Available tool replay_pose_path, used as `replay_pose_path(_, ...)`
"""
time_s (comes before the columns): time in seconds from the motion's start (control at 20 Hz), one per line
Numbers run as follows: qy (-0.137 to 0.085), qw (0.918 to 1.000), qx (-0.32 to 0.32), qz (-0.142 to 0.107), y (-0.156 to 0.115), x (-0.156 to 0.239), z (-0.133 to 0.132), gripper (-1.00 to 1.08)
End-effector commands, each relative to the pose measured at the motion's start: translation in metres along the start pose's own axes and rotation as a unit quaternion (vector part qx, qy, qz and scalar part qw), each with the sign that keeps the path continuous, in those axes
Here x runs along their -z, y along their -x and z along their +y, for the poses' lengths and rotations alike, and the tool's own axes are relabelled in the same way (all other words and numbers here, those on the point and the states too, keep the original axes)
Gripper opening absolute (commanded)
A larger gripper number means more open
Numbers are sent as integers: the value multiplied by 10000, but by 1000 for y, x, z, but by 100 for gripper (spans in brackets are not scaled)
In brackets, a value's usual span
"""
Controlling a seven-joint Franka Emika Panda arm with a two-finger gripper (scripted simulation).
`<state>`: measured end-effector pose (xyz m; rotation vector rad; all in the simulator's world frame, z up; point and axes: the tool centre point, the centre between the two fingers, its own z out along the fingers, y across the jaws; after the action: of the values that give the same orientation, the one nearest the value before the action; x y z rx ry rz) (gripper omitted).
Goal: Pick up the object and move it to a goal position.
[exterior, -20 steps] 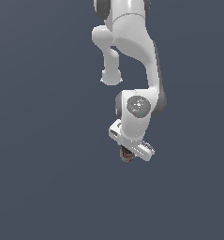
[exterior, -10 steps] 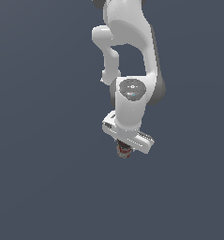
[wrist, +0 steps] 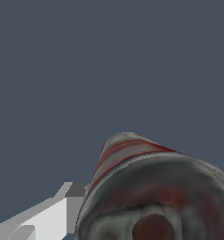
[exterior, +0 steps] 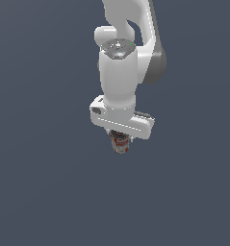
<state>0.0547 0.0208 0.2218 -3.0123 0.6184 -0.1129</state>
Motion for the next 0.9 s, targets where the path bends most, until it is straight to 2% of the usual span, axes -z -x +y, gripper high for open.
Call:
replay_pose_path(0.0,-80,9997,221,62,-5,26,7,-100)
replay_pose_path(0.45,-337,9945,970,204,-23,110,33,-100)
replay_pose_path(0.85,-569,9843,1638,326,-41,184,58,-100)
